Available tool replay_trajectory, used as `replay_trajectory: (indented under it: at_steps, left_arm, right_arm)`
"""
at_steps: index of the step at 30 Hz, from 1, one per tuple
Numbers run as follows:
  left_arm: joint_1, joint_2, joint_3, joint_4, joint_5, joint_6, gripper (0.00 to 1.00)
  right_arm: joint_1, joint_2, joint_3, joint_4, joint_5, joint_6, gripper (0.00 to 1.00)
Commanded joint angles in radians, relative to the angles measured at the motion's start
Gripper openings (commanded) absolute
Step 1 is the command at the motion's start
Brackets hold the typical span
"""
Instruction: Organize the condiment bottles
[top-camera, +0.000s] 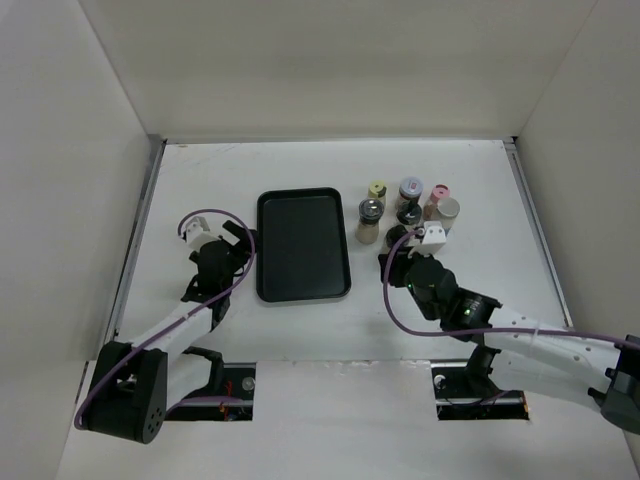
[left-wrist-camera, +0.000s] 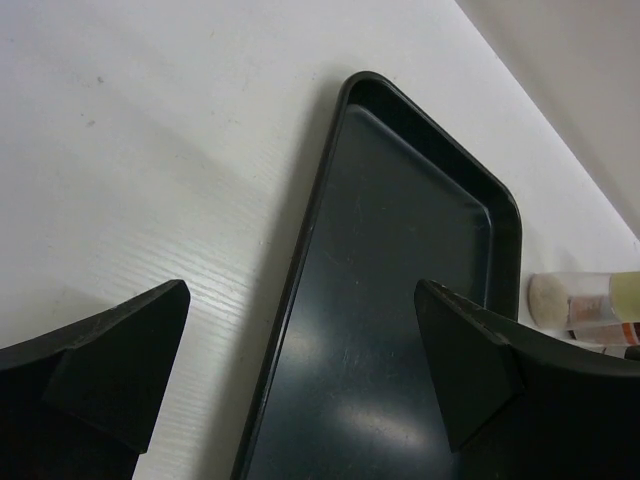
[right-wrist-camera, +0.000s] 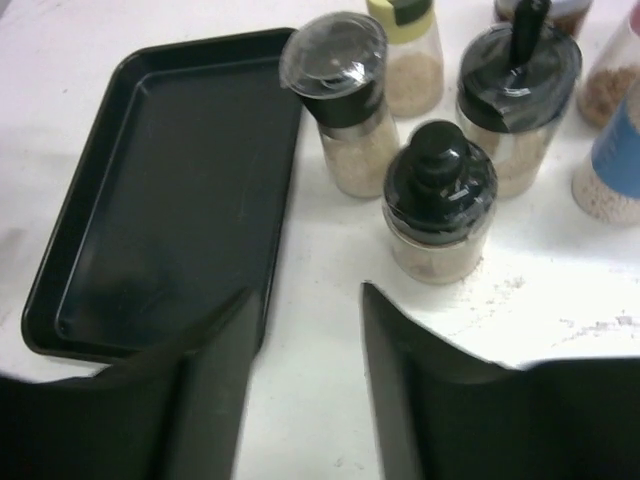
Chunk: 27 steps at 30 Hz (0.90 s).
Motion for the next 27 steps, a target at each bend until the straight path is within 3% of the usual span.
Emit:
replay_trajectory:
  at_steps: [1,4,6,9,11,13,15,17,19,22,27]
  left_arm:
    - [0.004,-0.024,0.019,0.06,0.0,0.019,1.0]
    - [0.001,-0.026,-0.004,0.109,-0.004,0.02,1.0]
    - [0.003,-0.034,-0.005,0.111,0.0,0.017,1.0]
    - [0.003,-0.05,-0.019,0.126,-0.012,0.016,1.0]
    - [0.009,-0.051,-0.028,0.137,-0.01,0.009,1.0]
    - [0.015,-0.055,-0.031,0.137,-0.003,0.006,1.0]
    - [0.015,-0.073,-0.037,0.14,0.005,0.005,1.0]
    - [0.012,-0.089,-0.047,0.142,-0.007,0.003,1.0]
    - [0.015,-0.09,-0.054,0.152,-0.012,0.003,1.0]
    - [0.017,-0.074,-0.053,0.159,0.0,-0.004,1.0]
    - [0.018,-0.04,-0.053,0.183,0.014,-0.011,1.0]
  right_arm:
    - [-0.044,-0.043,-0.018,0.033,-0.035,0.013,0.56]
    - [-0.097,-0.058,-0.021,0.011,-0.035,0.016,0.62]
    - [-0.128,-0.048,-0.015,0.011,-0.037,0.007,0.61]
    - [-0.16,-0.009,0.025,-0.004,-0.043,-0.007,0.41]
    - [-0.163,0.02,0.052,-0.012,-0.043,-0.016,0.18]
    - [-0.177,0.054,0.075,-0.013,-0.038,-0.03,0.16]
    - [-0.194,0.089,0.103,-0.013,-0.04,-0.046,0.27]
    - [-0.202,0.121,0.126,0.002,-0.042,-0.059,0.57]
    - [-0.214,0.165,0.151,0.019,-0.051,-0.079,0.74]
    - [-0.226,0.245,0.189,0.029,-0.055,-0.101,0.83]
    - [-0.26,0.343,0.243,0.023,-0.016,-0.109,0.87]
